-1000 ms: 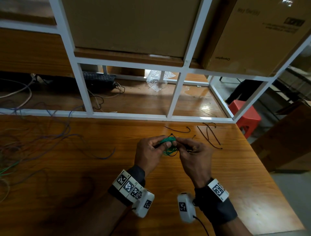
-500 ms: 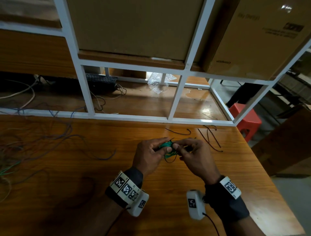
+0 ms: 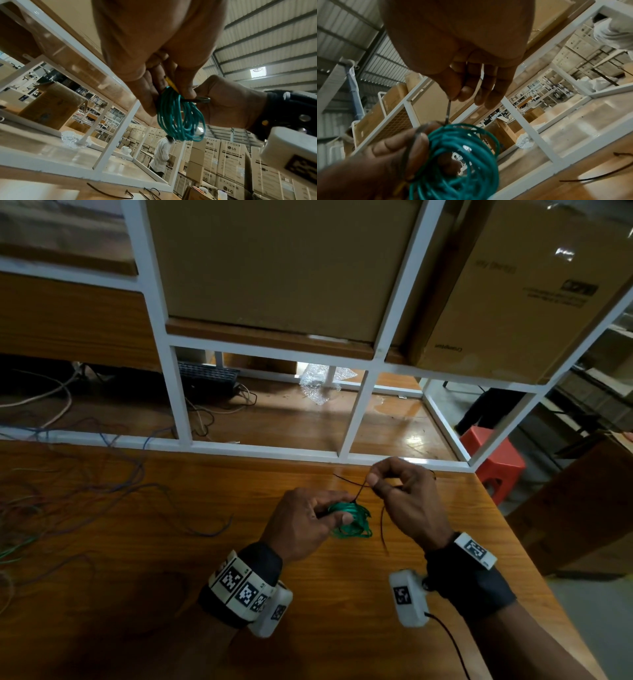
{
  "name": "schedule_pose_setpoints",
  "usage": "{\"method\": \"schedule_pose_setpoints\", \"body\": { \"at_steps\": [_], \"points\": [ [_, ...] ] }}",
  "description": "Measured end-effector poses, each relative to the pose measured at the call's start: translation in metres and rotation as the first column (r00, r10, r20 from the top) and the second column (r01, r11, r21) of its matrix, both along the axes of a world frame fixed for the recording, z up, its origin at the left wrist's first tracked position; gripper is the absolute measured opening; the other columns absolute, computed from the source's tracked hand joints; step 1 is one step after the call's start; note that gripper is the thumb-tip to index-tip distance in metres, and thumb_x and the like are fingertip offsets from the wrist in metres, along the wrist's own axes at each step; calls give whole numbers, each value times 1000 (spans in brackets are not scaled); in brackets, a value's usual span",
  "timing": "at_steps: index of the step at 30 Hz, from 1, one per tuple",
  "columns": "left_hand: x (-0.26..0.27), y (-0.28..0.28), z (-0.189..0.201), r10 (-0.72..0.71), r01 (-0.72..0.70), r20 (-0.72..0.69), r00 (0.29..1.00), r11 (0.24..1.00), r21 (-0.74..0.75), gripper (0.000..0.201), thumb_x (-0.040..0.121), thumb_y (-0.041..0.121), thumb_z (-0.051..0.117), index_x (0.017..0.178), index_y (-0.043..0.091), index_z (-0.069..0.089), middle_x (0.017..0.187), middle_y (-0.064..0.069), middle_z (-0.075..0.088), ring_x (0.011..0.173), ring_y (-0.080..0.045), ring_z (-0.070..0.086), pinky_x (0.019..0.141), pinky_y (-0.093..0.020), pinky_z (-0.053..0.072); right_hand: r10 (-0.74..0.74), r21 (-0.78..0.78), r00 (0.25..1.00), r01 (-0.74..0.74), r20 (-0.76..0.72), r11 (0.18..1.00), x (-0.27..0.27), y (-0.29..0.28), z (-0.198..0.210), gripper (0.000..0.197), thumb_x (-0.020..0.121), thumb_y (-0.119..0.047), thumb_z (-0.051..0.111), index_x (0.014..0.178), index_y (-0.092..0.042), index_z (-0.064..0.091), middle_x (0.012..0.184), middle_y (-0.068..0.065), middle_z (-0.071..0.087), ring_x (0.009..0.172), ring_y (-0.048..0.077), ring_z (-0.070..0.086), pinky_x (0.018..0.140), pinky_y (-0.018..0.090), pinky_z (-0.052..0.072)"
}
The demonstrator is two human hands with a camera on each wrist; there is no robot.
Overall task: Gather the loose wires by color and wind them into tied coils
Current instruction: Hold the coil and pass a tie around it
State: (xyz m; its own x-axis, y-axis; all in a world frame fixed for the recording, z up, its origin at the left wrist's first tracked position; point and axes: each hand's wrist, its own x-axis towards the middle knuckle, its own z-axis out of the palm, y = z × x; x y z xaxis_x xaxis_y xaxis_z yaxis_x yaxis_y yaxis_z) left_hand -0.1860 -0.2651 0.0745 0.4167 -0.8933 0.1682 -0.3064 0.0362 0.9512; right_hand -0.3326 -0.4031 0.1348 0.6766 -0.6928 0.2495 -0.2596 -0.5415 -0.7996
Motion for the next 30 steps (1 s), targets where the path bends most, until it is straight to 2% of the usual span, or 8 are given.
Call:
{"method": "schedule_pose_setpoints", "body": {
  "at_steps": [3, 6, 8, 11, 14, 16, 20, 30],
  "points": [
    [1, 2, 1, -45, 46, -31, 999, 998, 40, 32, 86, 23, 78, 115, 34, 72, 111, 10, 74, 96, -1, 71, 77, -30, 62, -40, 120, 995, 29, 95, 992, 0, -6, 11, 15, 98, -13, 63, 85, -15, 67, 87, 9, 69, 88, 27, 66, 82, 50, 58],
    [-1, 5, 0, -82, 84, -33, 996, 995, 55, 31, 86, 24, 77, 113, 37, 71, 108, 11, 75, 96, -2, 71, 78, -31, 62, -96, 325, 978, 30, 186, 945, 2, -11, 21, 14, 104, -12, 55, 95, -8, 64, 103, 15, 72, 103, 26, 71, 92, 51, 59],
    [-1, 6, -1, -67, 69, -32, 997, 996, 50, 29, 86, 25, 77, 111, 38, 72, 105, 11, 75, 95, -3, 72, 77, -34, 63, -93, 479, 966, -35, 240, 877, 5, -10, 26, 17, 110, -16, 47, 104, -7, 59, 99, 14, 75, 105, 27, 74, 90, 49, 59],
    [-3, 4, -1, -27, 28, -20, 999, 998, 48, 27, 85, 27, 78, 108, 39, 73, 104, 12, 76, 93, -4, 72, 76, -37, 63, -93, 629, 949, -123, 300, 768, 9, -5, 28, 17, 113, -21, 39, 110, -9, 51, 81, 12, 70, 93, 36, 76, 81, 48, 60],
    [-7, 4, 1, -25, 23, 38, 999, 998, 58, 27, 85, 28, 78, 110, 35, 74, 105, 11, 76, 93, -2, 72, 75, -33, 63, -123, 650, 931, -140, 342, 747, 15, -4, 24, 16, 113, -20, 40, 103, -10, 50, 68, 5, 55, 64, 25, 65, 71, 43, 60],
    [-9, 5, 2, -35, 25, 115, 993, 996, 85, 27, 85, 29, 77, 112, 33, 74, 107, 12, 75, 92, 0, 70, 73, -30, 62, -151, 644, 929, -112, 338, 757, 20, -5, 23, 16, 112, -18, 41, 100, -11, 49, 64, 1, 47, 55, 19, 53, 60, 38, 58],
    [-7, 6, 1, -35, 4, 214, 976, 990, 141, 26, 85, 36, 75, 110, 38, 73, 104, 14, 75, 88, 1, 69, 69, -29, 62, -189, 657, 936, -57, 297, 752, 26, -10, 18, 20, 111, -10, 39, 94, -12, 49, 60, -1, 42, 49, 17, 45, 50, 33, 53],
    [-3, 12, -18, -38, -6, 188, 981, 974, 228, 28, 86, 27, 75, 114, 28, 74, 113, 17, 70, 94, 2, 67, 77, -26, 61, -180, 681, 971, 24, 160, 732, 30, -15, 4, 33, 94, 14, 28, 87, -11, 49, 60, 3, 40, 49, 19, 46, 53, 37, 56]
  ]
}}
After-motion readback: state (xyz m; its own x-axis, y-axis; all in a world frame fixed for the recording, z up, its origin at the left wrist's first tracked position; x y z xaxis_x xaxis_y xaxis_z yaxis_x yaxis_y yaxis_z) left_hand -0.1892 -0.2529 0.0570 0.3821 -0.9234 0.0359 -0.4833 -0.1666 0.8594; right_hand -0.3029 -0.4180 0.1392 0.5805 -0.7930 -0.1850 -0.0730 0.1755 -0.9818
